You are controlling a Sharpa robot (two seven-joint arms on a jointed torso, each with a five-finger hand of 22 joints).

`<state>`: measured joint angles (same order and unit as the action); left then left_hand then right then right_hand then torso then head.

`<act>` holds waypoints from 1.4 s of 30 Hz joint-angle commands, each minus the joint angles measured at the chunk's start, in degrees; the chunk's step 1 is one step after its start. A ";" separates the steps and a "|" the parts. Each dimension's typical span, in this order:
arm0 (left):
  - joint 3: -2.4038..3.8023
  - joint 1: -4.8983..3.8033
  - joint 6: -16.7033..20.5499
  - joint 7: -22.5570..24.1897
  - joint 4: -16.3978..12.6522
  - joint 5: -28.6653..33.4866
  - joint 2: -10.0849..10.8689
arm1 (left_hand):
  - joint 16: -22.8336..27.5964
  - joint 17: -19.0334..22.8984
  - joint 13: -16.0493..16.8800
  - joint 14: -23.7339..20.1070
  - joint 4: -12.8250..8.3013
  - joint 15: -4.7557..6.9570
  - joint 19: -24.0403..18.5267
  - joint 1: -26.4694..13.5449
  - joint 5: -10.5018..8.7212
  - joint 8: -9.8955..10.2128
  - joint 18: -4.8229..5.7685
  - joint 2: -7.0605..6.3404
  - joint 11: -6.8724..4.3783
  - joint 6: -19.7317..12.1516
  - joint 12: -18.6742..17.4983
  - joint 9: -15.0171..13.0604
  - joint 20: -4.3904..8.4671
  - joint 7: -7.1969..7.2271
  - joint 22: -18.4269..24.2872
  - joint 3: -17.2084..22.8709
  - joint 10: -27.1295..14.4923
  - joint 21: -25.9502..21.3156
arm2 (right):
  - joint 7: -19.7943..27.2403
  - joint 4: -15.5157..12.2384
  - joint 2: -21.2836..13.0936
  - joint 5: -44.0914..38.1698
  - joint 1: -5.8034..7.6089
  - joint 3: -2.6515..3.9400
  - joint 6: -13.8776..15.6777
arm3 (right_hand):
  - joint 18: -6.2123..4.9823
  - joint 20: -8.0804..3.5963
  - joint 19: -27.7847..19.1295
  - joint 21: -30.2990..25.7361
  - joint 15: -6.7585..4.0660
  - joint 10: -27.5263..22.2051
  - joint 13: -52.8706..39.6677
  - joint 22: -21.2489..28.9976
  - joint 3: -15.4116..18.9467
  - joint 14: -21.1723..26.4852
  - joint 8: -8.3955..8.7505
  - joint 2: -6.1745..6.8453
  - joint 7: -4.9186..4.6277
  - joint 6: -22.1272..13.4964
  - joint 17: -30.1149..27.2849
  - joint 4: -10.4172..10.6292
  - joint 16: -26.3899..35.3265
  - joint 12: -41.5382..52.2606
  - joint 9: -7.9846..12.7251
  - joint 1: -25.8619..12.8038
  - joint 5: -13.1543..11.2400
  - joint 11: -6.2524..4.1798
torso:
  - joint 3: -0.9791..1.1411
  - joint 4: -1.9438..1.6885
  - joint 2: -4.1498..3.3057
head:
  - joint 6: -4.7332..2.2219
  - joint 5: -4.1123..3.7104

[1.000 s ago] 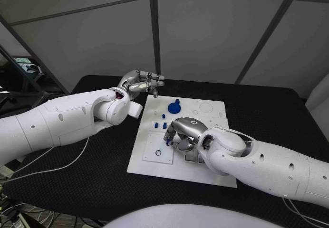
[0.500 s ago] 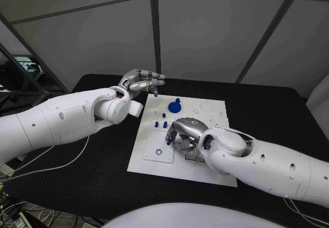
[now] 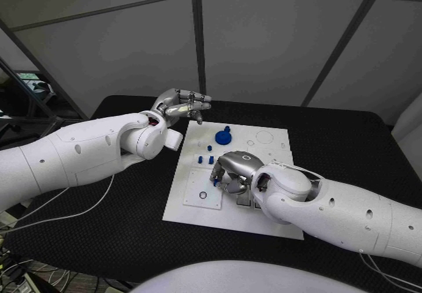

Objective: Assemble the parts on the task board

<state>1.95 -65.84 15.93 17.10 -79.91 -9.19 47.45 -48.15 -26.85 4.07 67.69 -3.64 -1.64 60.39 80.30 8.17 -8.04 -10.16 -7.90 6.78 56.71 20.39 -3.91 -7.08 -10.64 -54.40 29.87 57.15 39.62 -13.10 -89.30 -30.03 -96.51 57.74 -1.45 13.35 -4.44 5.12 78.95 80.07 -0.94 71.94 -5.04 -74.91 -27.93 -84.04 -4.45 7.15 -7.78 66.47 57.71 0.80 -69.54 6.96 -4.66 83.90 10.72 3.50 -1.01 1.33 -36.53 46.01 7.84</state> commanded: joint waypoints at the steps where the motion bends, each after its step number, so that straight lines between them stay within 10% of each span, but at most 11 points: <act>1: 0.05 -0.13 -0.61 0.26 -0.11 0.23 -0.05 | 0.19 0.06 -0.06 -0.44 -0.08 -0.07 -0.51 -0.25 0.21 -0.14 -0.31 0.22 0.16 -0.15 0.30 0.07 -0.04 -0.41 0.07 -0.38 -0.08 -0.34 | -0.41 -0.08 0.01 -0.80 -0.33 -0.67 -1.94 | 0.73 0.18 0.06 0.33 0.02 0.15 -0.04 -0.81 -0.20 -1.28 -0.20 0.11 -0.15 0.28 -0.09 0.05 -0.20 0.25 -0.11 -0.81 0.00 0.18 | -0.04 -0.05 0.07 | -0.03 -0.10; 9: 0.05 -0.14 0.15 0.18 -0.05 0.23 -0.04 | 0.18 0.27 -0.11 -0.51 -0.14 -0.10 -0.60 -0.30 0.23 -0.10 -0.34 0.22 0.19 -0.32 0.31 0.09 -0.08 -0.41 0.11 -0.49 -0.35 -0.42 | -0.79 -0.15 -0.06 -0.84 -0.45 -1.21 -0.73 | 0.55 0.37 -0.64 -0.13 0.28 -1.07 0.13 -0.14 0.34 -0.96 0.43 0.66 -0.43 -0.73 -0.90 0.36 0.09 -0.42 0.12 -2.23 0.31 0.50 | -0.01 -0.02 0.11 | -0.34 -0.37; 18: 0.05 -0.14 1.22 0.16 0.19 0.23 -0.04 | 0.20 0.47 -0.18 -0.67 -0.32 -0.13 -0.68 -0.18 0.26 0.00 -0.36 0.20 0.28 -0.61 0.25 0.12 -0.08 -0.47 0.13 -0.51 -0.77 -0.46 | -0.46 -0.04 -0.37 0.24 -0.48 -1.30 5.53 | -1.91 2.68 -9.23 -7.91 2.85 -11.51 1.40 9.99 1.68 2.86 0.89 3.44 -3.34 -9.55 -12.73 1.12 8.16 -3.03 0.97 -4.53 -0.56 3.73 | 0.02 -0.01 0.09 | -0.65 -0.49; 32: 0.05 -0.13 1.53 0.26 0.32 0.23 0.23 | 0.20 0.47 -0.18 -0.68 -0.32 -0.13 -0.68 -0.18 0.26 0.01 -0.36 0.21 0.28 -0.62 0.25 0.12 -0.08 -0.47 0.13 -0.51 -0.78 -0.46 | 0.75 -5.84 -6.08 2.75 -0.49 -1.12 11.26 | -2.09 2.88 -9.30 -8.73 2.81 -11.77 1.21 10.78 3.27 2.53 0.55 3.59 -3.24 -10.28 -13.93 1.30 8.69 -1.23 0.74 -4.44 0.04 3.65 | 0.04 0.09 0.02 | -0.99 -0.17; 42: 0.03 -0.12 1.31 0.23 0.61 0.23 0.38 | 0.19 0.55 -0.18 -0.73 -0.39 -0.14 -0.71 -0.12 0.26 0.00 -0.35 0.26 0.29 -0.67 0.28 0.12 -0.09 -0.48 0.13 -0.51 -0.86 -0.47 | -0.42 -9.53 -12.29 5.33 0.65 2.72 8.33 | -2.10 2.68 -9.10 -8.90 2.54 -11.45 1.26 10.95 4.10 2.37 0.47 3.88 -2.75 -9.69 -14.78 1.77 9.05 -0.32 0.69 -4.83 0.38 3.31 | 0.04 0.09 0.04 | -1.19 -0.45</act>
<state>1.94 -65.85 17.26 17.01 -79.31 -9.15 47.82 -48.15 -26.34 3.98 67.49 -3.96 -1.85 59.97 80.31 8.17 -8.04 -10.15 -7.90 7.09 56.29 20.39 -3.86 -7.07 -11.05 -54.34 29.56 56.84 39.39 -13.02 -98.63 -41.90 -92.81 58.05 1.11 22.78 -5.80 7.96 69.54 71.20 1.79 60.39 -3.76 -64.04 -24.20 -81.31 -3.78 10.53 -10.69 56.62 42.99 2.61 -60.68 6.45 -3.92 79.00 10.86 7.04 -0.98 1.36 -36.50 44.88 7.44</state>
